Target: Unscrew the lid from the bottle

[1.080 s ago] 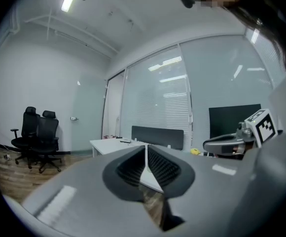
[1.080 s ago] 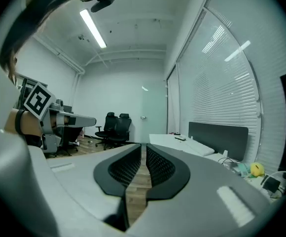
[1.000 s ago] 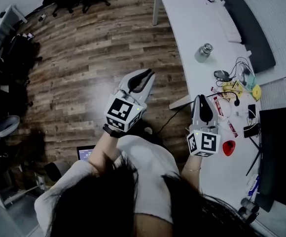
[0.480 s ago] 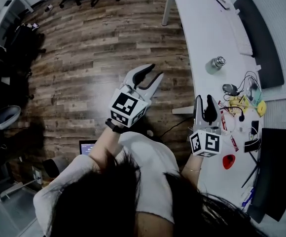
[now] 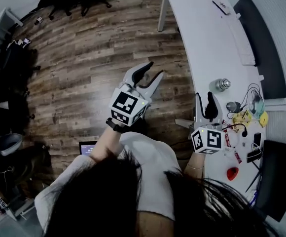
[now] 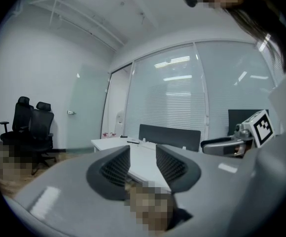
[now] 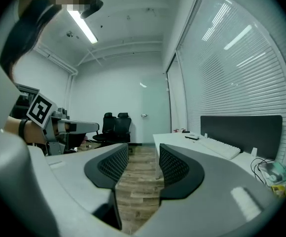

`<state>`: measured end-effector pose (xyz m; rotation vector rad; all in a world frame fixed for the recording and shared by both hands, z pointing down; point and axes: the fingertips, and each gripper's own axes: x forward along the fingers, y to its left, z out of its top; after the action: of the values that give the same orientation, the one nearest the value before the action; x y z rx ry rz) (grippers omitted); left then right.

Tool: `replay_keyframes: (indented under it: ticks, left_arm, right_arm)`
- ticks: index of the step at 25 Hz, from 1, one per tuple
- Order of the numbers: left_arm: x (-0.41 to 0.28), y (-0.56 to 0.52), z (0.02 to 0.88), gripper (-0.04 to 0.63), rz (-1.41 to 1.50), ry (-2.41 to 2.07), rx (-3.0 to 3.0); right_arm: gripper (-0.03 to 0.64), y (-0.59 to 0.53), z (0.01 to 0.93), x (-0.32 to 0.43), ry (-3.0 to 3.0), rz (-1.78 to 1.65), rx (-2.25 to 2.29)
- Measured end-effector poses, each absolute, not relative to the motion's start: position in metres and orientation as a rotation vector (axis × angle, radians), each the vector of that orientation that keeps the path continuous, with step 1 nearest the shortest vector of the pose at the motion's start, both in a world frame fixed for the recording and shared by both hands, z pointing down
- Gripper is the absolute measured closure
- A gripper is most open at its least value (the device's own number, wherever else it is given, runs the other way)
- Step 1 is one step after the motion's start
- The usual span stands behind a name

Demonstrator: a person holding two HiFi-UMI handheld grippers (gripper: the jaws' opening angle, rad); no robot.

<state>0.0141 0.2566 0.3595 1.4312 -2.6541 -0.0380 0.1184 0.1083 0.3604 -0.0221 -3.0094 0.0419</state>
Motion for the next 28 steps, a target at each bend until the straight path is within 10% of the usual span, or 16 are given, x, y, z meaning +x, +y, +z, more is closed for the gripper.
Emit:
replay_keyframes:
  ticks: [28]
  left_arm:
    - [-0.073, 0.144, 0.385, 0.333, -0.031, -2.28, 1.902]
  right_arm:
    - [0.37, 0.0, 0.385, 0.083, -2.894, 0.119, 0.656]
